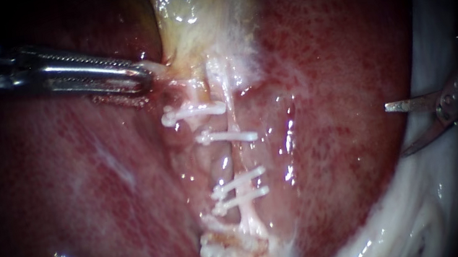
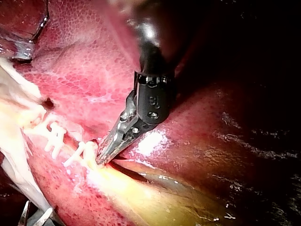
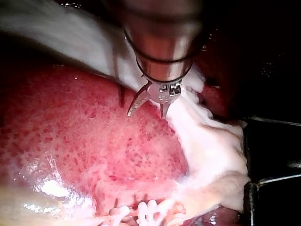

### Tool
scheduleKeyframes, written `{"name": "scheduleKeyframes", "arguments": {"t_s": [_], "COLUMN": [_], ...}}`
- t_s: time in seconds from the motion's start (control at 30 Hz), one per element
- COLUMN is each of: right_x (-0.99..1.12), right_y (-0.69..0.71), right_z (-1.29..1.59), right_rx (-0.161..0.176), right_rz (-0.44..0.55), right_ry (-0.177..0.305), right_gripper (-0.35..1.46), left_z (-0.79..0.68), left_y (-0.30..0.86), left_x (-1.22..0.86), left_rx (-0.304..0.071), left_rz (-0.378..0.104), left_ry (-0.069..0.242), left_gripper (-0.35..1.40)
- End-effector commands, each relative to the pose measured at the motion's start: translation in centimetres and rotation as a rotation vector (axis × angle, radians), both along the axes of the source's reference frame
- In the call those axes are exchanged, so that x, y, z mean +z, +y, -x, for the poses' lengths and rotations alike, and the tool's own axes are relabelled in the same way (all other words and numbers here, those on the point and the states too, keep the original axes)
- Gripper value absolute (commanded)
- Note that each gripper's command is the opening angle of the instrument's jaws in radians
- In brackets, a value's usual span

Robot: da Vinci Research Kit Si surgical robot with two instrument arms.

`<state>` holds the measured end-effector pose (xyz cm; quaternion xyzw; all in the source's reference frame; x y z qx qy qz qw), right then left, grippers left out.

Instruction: Go to the cutting position right tube

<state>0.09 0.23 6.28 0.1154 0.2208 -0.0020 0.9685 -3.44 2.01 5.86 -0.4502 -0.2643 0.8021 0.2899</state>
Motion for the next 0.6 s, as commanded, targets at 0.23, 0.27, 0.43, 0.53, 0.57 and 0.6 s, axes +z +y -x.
{"name": "scheduleKeyframes", "arguments": {"t_s": [0.23, 0.27, 0.43, 0.53, 0.57, 0.6], "right_x": [0.00, 0.00, -0.01, -0.01, -0.01, -0.01], "right_y": [0.00, 0.00, 0.01, 0.01, 0.01, 0.01], "right_z": [0.00, 0.00, 0.00, 0.00, 0.00, 0.00], "right_rx": [0.002, 0.002, 0.002, 0.002, 0.002, 0.002], "right_rz": [0.002, 0.002, 0.002, 0.002, 0.001, 0.001], "right_ry": [-0.001, -0.001, -0.001, -0.001, -0.001, -0.001], "right_gripper": [1.31, 1.31, 1.31, 1.31, 1.31, 1.31], "left_z": [-0.27, -0.33, -0.66, -0.75, -0.76, -0.76], "left_y": [0.19, 0.23, 0.44, 0.50, 0.50, 0.49], "left_x": [-0.26, -0.31, -0.56, -0.60, -0.60, -0.60], "left_rx": [-0.010, -0.019, -0.068, -0.077, -0.079, -0.079], "left_rz": [-0.003, -0.001, 0.000, 0.005, 0.005, 0.005], "left_ry": [0.005, 0.006, 0.016, 0.019, 0.019, 0.020], "left_gripper": [-0.35, -0.35, -0.35, -0.35, -0.35, -0.35]}}
